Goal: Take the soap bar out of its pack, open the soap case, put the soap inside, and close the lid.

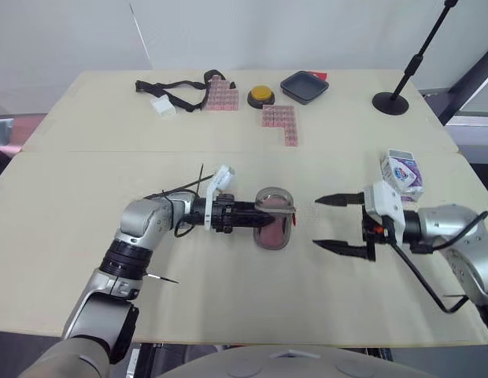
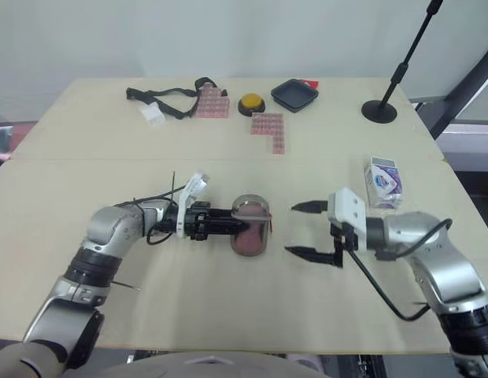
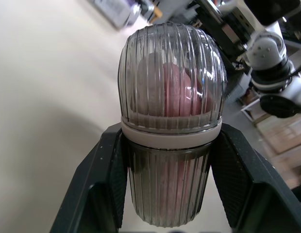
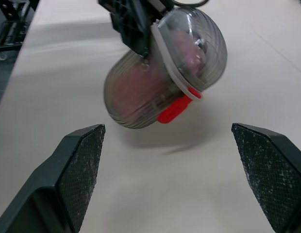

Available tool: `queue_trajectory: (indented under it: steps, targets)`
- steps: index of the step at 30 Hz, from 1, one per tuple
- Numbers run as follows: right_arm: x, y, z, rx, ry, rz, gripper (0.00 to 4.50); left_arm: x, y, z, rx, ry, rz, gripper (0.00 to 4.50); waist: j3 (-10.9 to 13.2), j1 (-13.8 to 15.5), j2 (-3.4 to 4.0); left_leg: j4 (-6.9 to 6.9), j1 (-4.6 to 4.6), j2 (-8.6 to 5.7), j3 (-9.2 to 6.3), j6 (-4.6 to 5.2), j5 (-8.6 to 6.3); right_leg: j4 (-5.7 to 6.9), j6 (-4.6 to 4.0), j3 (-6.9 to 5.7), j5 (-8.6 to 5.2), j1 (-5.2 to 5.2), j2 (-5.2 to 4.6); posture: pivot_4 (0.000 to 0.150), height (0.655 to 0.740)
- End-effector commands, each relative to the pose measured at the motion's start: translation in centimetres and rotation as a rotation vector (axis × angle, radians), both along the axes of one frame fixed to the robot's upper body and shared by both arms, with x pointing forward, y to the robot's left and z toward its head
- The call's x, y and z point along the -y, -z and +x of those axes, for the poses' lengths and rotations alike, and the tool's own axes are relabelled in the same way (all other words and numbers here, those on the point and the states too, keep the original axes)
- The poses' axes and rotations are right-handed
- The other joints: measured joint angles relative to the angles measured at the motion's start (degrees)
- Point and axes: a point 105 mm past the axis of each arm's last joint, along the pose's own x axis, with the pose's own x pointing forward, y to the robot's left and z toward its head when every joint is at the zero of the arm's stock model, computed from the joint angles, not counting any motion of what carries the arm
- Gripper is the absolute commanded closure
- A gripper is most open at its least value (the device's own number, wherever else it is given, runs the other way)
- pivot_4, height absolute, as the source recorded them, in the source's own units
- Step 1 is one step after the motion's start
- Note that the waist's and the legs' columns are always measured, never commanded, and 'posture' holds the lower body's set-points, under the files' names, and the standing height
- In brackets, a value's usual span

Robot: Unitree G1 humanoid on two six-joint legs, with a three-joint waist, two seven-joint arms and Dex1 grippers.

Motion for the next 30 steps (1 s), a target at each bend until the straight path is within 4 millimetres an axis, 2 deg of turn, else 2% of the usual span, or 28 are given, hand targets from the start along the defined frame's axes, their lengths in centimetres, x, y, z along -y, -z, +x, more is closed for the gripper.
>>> queue_trajectory:
  steps: [1,7,9,13,14,17,21,24,27,30]
  targets:
    - [-0.1,-1.0,-0.3,0.068,-0.032,0.026,0.02,-0.1,-0.3,0.2,-0.030,-0.012,0.010,2.57,0.0,0.0,0.00,-0.01,-0.03,0.00,0.00,0.00,0.00,0.00,0.00,0.00,0.00,0.01,0.00,0.150,0.7400]
    - [-0.2,-0.4,-0.1,0.083,-0.037,0.008,0.02,-0.5,1.7,-0.2,-0.034,0.006,0.123,2.57,0.0,0.1,0.00,-0.07,0.08,0.01,-0.02,0.00,0.00,-0.10,0.00,-0.02,0.00,0.14,0.00,0.150,0.7400]
    - [-0.2,-0.4,0.1,0.088,-0.031,0.005,0.00,-0.6,1.8,0.1,-0.024,-0.001,0.130,1.52,0.0,0.0,0.01,-0.15,0.12,0.00,-0.02,0.00,0.00,-0.22,0.01,-0.04,0.00,0.31,-0.02,0.150,0.7400]
    - [-0.1,-0.3,0.5,0.090,-0.020,-0.010,0.00,-0.6,1.9,0.6,0.039,-0.011,0.142,0.18,0.0,0.1,0.01,-0.20,0.11,0.01,-0.03,-0.01,0.00,-0.26,0.01,-0.05,0.00,0.32,0.00,0.150,0.7400]
    - [0.0,-0.2,0.6,0.092,-0.021,-0.018,0.00,-0.6,1.9,0.7,0.055,-0.013,0.142,0.03,0.0,0.1,0.01,-0.21,0.12,-0.01,-0.02,-0.01,0.00,-0.28,0.01,-0.05,0.01,0.33,-0.02,0.150,0.7400]
    - [-0.1,-0.2,0.7,0.094,-0.021,-0.022,0.00,-0.9,1.6,1.0,0.110,-0.014,0.143,0.03,0.0,0.1,0.00,-0.21,0.15,-0.02,-0.04,0.00,0.01,-0.28,0.02,-0.08,0.01,0.36,-0.05,0.150,0.7400]
    - [-0.1,-0.2,0.9,0.090,-0.014,-0.025,0.00,-2.2,0.8,1.8,0.257,-0.017,0.170,0.03,0.0,-0.1,0.00,-0.25,0.14,-0.01,-0.04,-0.01,0.01,-0.28,0.02,-0.08,0.01,0.33,-0.03,0.150,0.7400]
    - [0.2,0.1,1.3,0.081,0.016,-0.032,0.00,-3.4,0.2,2.5,0.422,-0.017,0.198,0.03,0.0,0.0,0.00,-0.39,0.15,0.00,-0.03,-0.01,0.01,-0.41,0.02,-0.08,0.01,0.33,-0.01,0.150,0.7400]
    - [0.9,0.6,2.1,0.088,0.088,-0.039,0.00,-5.2,-1.3,3.9,0.757,-0.118,0.193,0.03,0.0,0.1,0.00,-0.43,0.14,-0.02,-0.04,-0.01,0.01,-0.53,0.02,-0.13,0.01,0.34,-0.02,0.150,0.7400]
    - [1.3,0.6,2.7,0.100,0.151,-0.015,0.00,-6.4,-1.3,3.9,0.901,-0.186,0.185,0.03,0.0,0.1,0.00,-0.44,0.05,-0.03,-0.08,0.00,0.00,-0.49,0.03,-0.21,0.02,0.35,-0.02,0.150,0.7400]
